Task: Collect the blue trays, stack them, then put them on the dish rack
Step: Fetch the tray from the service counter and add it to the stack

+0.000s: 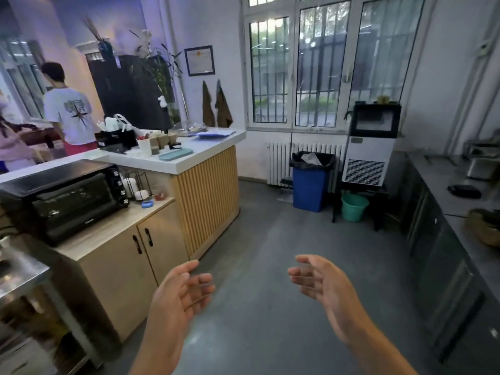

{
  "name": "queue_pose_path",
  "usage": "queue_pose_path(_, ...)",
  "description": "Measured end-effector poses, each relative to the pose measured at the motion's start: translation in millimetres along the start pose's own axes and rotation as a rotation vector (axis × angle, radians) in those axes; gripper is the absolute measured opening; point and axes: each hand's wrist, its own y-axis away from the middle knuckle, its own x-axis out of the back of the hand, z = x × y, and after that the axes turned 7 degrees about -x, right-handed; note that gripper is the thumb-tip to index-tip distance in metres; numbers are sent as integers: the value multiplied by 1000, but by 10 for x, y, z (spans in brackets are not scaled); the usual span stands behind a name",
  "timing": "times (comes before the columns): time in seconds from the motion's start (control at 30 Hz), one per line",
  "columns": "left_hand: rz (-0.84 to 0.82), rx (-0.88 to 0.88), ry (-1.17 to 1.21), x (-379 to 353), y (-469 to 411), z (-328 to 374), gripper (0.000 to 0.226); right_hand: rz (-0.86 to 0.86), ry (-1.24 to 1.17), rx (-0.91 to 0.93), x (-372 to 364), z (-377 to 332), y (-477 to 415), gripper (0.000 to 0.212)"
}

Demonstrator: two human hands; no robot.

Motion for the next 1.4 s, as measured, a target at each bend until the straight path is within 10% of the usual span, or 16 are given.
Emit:
queue_pose_path(0.67, 268, -77, -21, -1248, -4461, -368, 25, -161, 26, 7, -460, -905, -5149, 33)
queue_pose_path(1.4, 552, -152, -309, -20, -9362, -408, 17, -494, 182, 21, -3331, -1386, -9968, 32)
